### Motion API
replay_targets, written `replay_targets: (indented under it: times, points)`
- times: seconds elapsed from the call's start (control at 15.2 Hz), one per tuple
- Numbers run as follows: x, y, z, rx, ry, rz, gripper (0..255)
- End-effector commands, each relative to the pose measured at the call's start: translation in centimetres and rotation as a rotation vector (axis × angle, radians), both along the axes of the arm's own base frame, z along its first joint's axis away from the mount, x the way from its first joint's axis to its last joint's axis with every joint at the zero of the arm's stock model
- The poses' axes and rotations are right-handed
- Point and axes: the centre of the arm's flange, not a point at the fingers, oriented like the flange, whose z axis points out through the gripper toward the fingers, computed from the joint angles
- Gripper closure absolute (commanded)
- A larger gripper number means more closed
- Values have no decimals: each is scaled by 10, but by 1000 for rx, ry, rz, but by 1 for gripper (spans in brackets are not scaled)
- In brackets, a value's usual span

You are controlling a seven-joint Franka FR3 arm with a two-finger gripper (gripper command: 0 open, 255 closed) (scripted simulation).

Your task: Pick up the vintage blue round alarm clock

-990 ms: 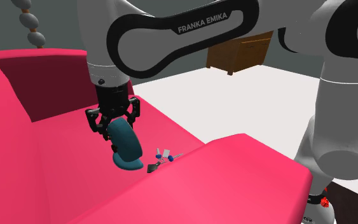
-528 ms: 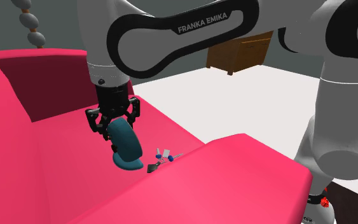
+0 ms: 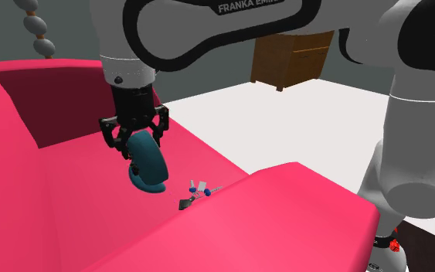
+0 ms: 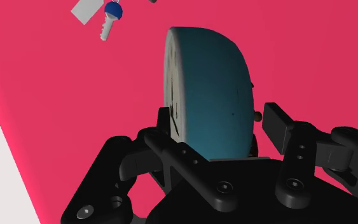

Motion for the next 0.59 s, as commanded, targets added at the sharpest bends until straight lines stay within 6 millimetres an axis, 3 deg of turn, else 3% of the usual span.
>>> replay_targets:
  times: [0.0, 0.4, 0.53]
  points:
    - [-1, 0, 12, 1, -1, 0, 255]
    - [-1, 0, 44, 1, -1, 0, 255]
    - [-1, 0, 45, 1, -1, 0, 255]
